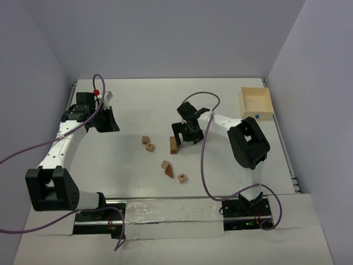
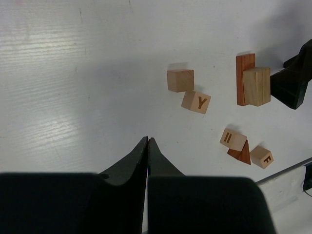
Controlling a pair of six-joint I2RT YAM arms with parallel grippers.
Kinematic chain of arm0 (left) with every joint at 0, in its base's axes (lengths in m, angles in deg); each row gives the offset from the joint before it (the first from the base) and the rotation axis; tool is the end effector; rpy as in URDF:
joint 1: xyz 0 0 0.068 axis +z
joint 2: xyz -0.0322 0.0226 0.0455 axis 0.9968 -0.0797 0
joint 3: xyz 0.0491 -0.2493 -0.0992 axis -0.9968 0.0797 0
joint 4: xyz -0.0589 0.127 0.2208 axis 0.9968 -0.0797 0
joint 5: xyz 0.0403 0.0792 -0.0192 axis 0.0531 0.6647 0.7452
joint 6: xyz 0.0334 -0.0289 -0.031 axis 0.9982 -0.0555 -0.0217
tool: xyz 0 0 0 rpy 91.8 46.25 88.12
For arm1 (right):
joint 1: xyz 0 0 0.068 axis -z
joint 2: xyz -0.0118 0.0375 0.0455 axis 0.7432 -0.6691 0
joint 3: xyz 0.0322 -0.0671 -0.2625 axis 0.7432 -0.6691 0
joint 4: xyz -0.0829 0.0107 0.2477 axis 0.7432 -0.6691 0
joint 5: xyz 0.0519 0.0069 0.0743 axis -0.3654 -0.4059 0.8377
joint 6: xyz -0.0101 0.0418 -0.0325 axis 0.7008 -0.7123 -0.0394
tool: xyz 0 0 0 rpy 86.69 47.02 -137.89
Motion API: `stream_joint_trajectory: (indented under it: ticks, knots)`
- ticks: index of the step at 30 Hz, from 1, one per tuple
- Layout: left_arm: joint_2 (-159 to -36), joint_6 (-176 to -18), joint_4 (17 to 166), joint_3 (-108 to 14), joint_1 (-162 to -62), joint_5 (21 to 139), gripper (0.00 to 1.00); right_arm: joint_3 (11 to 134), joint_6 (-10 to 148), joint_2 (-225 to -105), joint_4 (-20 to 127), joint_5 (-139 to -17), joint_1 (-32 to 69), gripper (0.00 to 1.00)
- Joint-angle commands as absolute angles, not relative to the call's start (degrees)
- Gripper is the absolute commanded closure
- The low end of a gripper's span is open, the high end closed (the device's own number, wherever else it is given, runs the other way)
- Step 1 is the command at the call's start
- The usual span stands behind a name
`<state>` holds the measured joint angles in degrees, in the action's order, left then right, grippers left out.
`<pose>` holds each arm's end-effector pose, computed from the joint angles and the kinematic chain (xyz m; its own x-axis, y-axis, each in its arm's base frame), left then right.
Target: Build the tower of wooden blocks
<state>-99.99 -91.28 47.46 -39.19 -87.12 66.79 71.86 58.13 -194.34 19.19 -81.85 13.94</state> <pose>0.2776 -0.0211 0.2849 -0.8399 -0.0683 -0.5385 0.1521 0.9226 -0.3544 0.3168 0.2170 0.1649 -0.9191 -0.2526 -0.3024 -0.3118 0.9355 0.1664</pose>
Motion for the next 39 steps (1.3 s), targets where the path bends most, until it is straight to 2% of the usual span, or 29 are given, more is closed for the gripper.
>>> stream_joint_trajectory:
  ticks: [1, 27, 39]
  knots:
    - [-100.09, -91.16, 49.81, -40.57, -86.66, 65.28, 0.93, 74.00, 57.51, -195.70, 18.58, -81.91, 14.49, 0.06]
    - [-100.63, -91.34, 49.69, -40.87, -86.66, 65.55, 0.93, 68.23, 58.15, -190.45, 19.87, -80.72, 14.46, 0.07]
    - [-100.55, -91.51, 49.74, -40.79, -86.66, 66.00, 0.93, 68.88, 58.25, -190.86, 19.72, -78.34, 13.98, 0.03]
